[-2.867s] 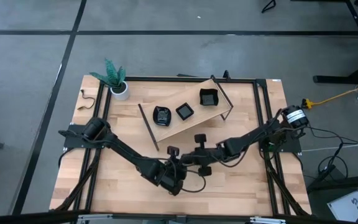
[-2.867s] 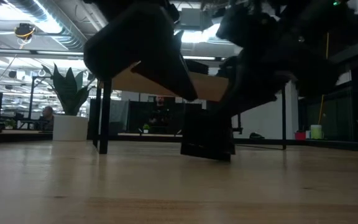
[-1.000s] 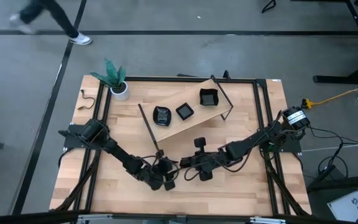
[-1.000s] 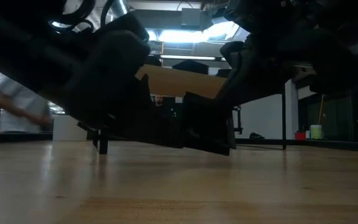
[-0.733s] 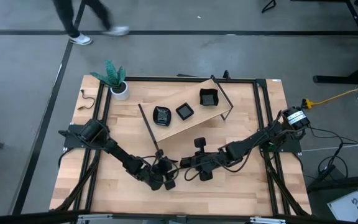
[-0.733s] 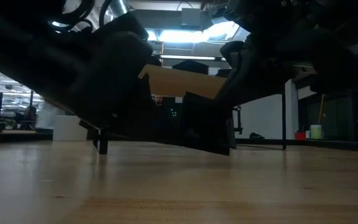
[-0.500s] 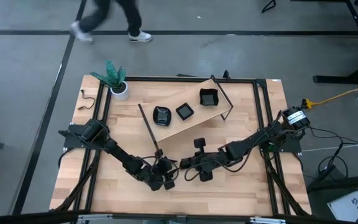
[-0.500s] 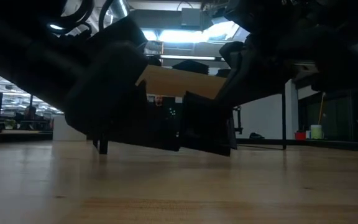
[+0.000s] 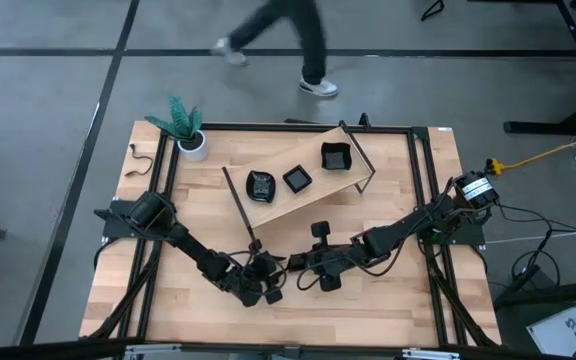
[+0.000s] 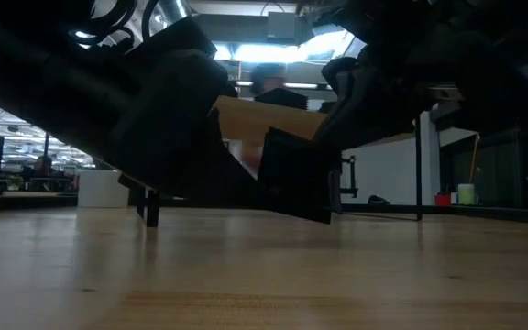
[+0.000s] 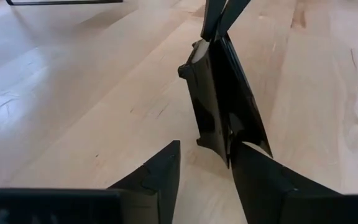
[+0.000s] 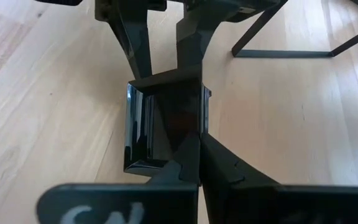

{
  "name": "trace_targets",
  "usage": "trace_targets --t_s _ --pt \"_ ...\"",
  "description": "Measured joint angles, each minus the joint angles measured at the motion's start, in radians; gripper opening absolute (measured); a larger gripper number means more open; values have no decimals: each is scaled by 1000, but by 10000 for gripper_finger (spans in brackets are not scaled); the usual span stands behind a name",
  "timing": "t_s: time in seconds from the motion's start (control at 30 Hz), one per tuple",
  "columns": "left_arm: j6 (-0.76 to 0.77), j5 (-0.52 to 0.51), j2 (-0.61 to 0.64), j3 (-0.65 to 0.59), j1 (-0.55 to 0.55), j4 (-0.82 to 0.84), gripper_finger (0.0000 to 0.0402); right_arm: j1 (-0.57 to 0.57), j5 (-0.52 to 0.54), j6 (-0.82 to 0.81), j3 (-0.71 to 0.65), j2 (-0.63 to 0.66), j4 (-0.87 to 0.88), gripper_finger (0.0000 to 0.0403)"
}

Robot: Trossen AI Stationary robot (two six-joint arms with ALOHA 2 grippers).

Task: Pick & Place Mini shaped plates
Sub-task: Stack the black square plate on top of the black square plate on the shelf

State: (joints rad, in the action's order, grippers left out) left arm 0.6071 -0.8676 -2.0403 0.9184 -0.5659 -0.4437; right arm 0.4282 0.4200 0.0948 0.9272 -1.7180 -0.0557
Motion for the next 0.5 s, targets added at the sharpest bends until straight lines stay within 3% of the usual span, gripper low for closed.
trace_targets --t_s 0.5 --pt "8 -6 -1 -1 10 -18 57 0 5 -8 0 1 -4 3"
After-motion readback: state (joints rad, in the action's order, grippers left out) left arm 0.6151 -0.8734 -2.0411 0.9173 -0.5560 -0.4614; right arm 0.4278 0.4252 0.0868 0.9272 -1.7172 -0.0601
